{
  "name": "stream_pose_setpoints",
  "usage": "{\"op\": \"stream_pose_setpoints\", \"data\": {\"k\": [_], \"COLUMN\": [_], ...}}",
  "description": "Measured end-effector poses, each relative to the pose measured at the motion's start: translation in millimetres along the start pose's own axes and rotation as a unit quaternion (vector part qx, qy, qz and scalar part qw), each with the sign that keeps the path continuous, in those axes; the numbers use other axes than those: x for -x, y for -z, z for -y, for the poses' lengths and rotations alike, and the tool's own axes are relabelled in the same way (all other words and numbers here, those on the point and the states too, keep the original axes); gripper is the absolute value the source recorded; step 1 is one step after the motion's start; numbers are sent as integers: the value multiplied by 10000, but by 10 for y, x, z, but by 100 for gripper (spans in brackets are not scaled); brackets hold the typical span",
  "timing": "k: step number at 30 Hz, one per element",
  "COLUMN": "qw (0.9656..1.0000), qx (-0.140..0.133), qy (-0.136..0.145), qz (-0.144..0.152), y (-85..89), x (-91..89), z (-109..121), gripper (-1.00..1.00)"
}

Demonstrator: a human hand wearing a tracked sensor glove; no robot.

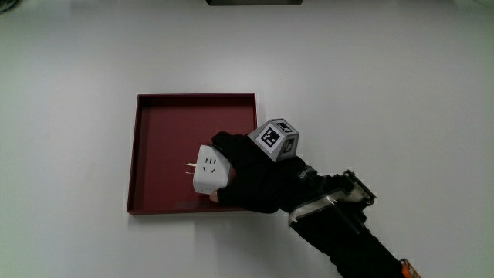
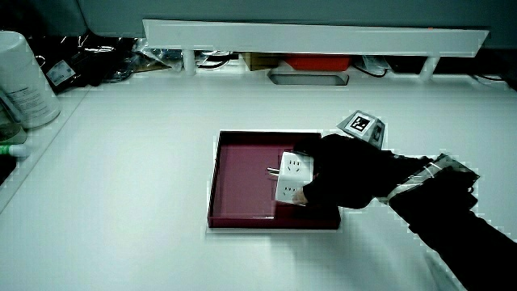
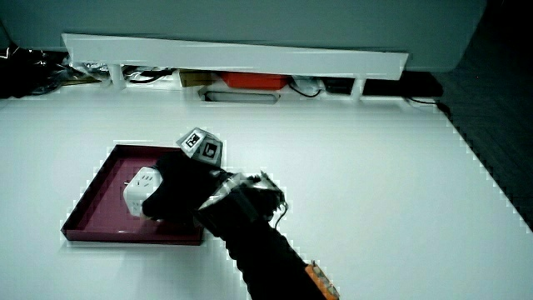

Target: Pick socket

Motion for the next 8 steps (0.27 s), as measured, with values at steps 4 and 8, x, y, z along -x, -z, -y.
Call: {"op": "stream_pose_setpoints", "data": {"k": [4,8], "qw": [10000,9996], "qx": [0,-90], "qy": [-44,-197], "qz": [-84,-164], "y": [-92,-176], "x": [97,154], "z": [192,390], "gripper": [100,100]}}
